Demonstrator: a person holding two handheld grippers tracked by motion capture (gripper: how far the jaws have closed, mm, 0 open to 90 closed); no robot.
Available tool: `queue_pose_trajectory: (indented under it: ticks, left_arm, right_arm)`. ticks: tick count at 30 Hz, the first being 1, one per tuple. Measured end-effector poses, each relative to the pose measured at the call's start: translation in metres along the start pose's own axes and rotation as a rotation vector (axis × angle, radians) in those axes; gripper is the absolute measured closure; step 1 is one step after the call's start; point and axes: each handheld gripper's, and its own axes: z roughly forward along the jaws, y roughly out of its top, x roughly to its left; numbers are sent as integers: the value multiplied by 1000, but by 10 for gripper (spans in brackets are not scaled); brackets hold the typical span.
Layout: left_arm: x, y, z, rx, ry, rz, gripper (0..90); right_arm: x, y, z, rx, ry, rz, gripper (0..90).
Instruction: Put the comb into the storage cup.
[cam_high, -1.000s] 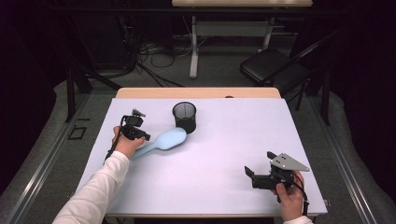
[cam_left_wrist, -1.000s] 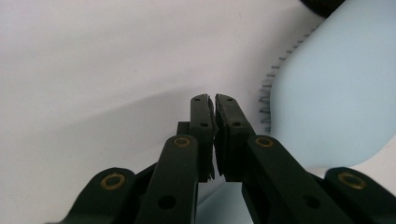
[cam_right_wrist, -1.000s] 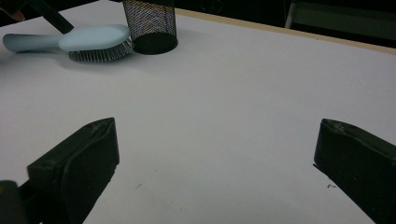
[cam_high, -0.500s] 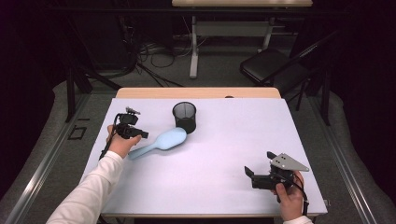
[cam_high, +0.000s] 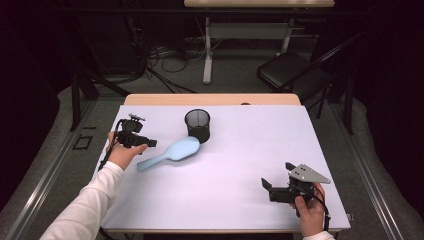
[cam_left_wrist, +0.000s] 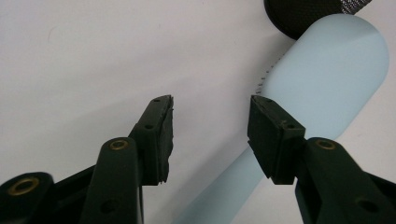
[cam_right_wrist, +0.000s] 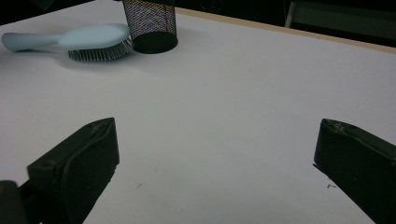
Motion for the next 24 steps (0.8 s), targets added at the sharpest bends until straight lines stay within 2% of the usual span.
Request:
queue_pose_trajectory:
  ticks: [5, 7, 11, 14, 16, 19, 22, 24]
  left_arm:
    - [0, 0, -4, -16, -8, -3, 456]
    - [1, -1, -5, -47, -16, 17, 453]
    - [2, 0, -8, -54, -27, 4, 451]
    - [3, 0, -10, -66, -28, 17, 443]
    - [5, 1, -15, -72, -10, 12, 410]
    - [5, 1, -17, -82, -6, 14, 400]
    - [7, 1, -22, -79, -12, -10, 360]
    - [7, 1, -23, -77, -11, -6, 351]
  right_arm:
    - [0, 0, 0, 0, -1, 1, 0]
    - [0, 0, 0, 0, -1, 1, 0]
    - [0, 0, 0, -5, -3, 1, 0]
    - [0, 0, 0, -4, -3, 1, 0]
    - [0, 0, 0, -5, -4, 0, 0]
    - [0, 0, 0, -2, -4, 0, 0]
    - [0, 0, 0, -3, -6, -2, 0]
    - [0, 0, 0, -2, -6, -2, 0]
